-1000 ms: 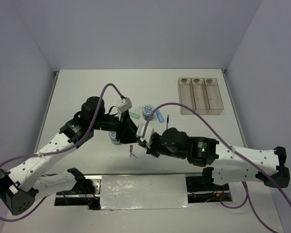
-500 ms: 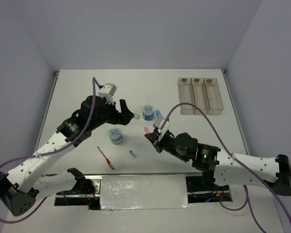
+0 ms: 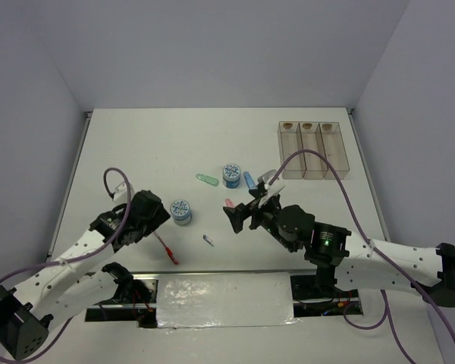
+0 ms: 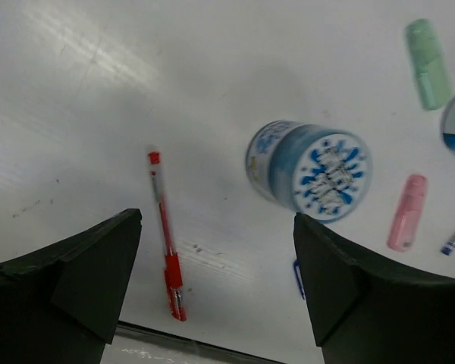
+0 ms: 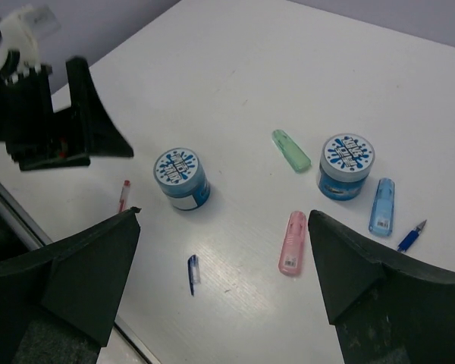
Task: Sort the stationery into containers
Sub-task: Pick up the pen from the corner of the board, then place the pen in the storage box.
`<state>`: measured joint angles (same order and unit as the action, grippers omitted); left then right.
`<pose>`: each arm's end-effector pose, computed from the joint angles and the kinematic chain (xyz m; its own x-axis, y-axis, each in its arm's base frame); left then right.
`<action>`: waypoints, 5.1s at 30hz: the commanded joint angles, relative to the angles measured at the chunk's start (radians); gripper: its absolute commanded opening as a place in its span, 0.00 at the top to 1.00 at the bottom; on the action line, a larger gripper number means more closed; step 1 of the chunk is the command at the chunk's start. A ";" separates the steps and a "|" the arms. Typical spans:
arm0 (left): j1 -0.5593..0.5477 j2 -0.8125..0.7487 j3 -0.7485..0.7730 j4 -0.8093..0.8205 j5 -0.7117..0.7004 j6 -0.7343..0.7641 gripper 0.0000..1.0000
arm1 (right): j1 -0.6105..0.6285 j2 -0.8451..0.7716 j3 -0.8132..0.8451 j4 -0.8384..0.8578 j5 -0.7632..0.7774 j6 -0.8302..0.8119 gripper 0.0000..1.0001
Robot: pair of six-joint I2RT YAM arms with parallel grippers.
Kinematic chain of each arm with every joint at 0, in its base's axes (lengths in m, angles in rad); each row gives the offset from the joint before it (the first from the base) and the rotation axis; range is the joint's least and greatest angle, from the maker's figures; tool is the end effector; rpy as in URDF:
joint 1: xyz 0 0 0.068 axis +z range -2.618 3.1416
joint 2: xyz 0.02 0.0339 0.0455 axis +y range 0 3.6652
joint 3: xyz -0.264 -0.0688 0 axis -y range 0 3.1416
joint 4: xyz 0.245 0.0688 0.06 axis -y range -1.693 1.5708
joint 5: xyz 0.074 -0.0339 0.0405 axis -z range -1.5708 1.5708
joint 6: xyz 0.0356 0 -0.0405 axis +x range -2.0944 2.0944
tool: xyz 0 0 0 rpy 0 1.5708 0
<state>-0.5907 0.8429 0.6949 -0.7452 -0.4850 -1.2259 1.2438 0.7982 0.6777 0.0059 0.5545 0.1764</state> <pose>0.1435 -0.0763 0.2516 -0.4540 -0.6980 -0.5538 -0.5244 0.7118 -0.4672 0.0787 0.1737 0.3207 -0.1480 0.0282 -0.9886 -0.6208 0.7755 0.1151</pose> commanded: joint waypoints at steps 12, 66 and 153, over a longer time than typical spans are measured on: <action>0.000 0.113 -0.140 0.047 0.111 -0.211 0.15 | -0.003 -0.013 0.019 -0.052 0.064 0.069 0.00; -0.152 -0.148 -0.164 0.812 0.654 0.362 1.00 | -0.046 -0.123 0.015 0.005 -0.094 0.273 0.00; -0.222 -0.148 0.203 0.145 0.126 0.764 0.01 | -1.138 1.202 0.921 -0.333 -0.482 -0.180 0.72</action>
<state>-0.8139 0.6930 0.8940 -0.6212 -0.3714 -0.4931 0.1150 2.0033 1.6199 -0.3588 0.0738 -0.0113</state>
